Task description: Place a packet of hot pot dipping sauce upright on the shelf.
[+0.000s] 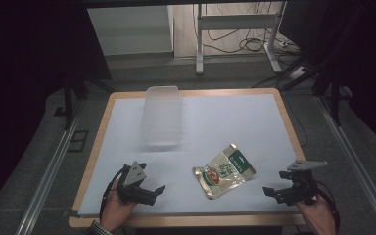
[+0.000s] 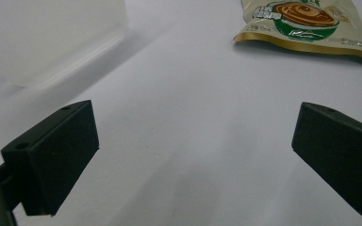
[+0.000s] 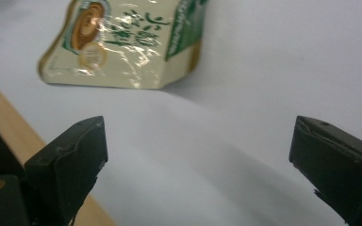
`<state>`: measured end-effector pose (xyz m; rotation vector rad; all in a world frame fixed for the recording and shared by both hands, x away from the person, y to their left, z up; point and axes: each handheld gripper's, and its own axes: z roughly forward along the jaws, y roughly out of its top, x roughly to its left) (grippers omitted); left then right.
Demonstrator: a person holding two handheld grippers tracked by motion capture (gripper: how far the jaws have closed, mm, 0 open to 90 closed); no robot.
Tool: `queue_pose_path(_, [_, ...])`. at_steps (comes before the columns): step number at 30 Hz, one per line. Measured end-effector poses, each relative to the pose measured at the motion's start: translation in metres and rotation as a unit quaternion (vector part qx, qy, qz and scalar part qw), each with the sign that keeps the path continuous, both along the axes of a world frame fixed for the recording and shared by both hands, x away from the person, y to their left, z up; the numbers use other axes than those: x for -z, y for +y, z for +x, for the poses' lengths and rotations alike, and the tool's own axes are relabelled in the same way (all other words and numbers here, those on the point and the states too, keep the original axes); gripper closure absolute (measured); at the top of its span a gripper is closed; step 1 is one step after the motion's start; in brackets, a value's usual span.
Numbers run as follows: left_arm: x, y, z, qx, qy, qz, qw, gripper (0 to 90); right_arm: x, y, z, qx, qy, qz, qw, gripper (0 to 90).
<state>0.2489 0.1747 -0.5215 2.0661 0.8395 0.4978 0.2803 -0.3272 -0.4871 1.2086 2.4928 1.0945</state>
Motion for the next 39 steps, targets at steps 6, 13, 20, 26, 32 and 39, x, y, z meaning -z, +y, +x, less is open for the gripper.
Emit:
queue_pose_path(6, [0.0002, 0.0004, 0.0001, 0.002, 0.001, 0.0, 1.0, 1.2, 0.005, -0.0007, 0.0, 0.034, -0.026, 0.03, 0.9986, 2.3])
queue_pose_path(13, [0.0002, 0.0005, 0.0004, 0.002, 0.001, 0.0, 1.0, 1.2, 0.0094, 0.0018, -0.0014, 0.043, -0.034, 0.009, 0.9984, 0.0])
queue_pose_path(20, [0.0011, 0.0012, 0.0009, 0.001, 0.0, -0.003, 1.0, 1.2, 0.0112, -0.0016, 0.0005, 0.042, -0.03, 0.014, 0.9986, 0.0])
queue_pose_path(26, [0.0017, 0.0005, 0.0014, 0.003, -0.002, -0.001, 1.0, 1.2, 0.0117, -0.0023, 0.0015, 0.048, -0.031, 0.016, 0.9982, 0.0])
queue_pose_path(32, [0.0018, 0.0023, 0.0018, 0.003, -0.007, -0.01, 0.9999, 0.8, 0.0118, 0.0004, 0.0029, 0.036, -0.033, 0.007, 0.9988, 0.0])
queue_pose_path(39, [0.0036, 0.0038, 0.0033, 0.007, 0.0, -0.023, 0.9997, 0.0, 0.0101, 0.0051, 0.0043, 0.028, -0.044, -0.004, 0.9986, 0.0])
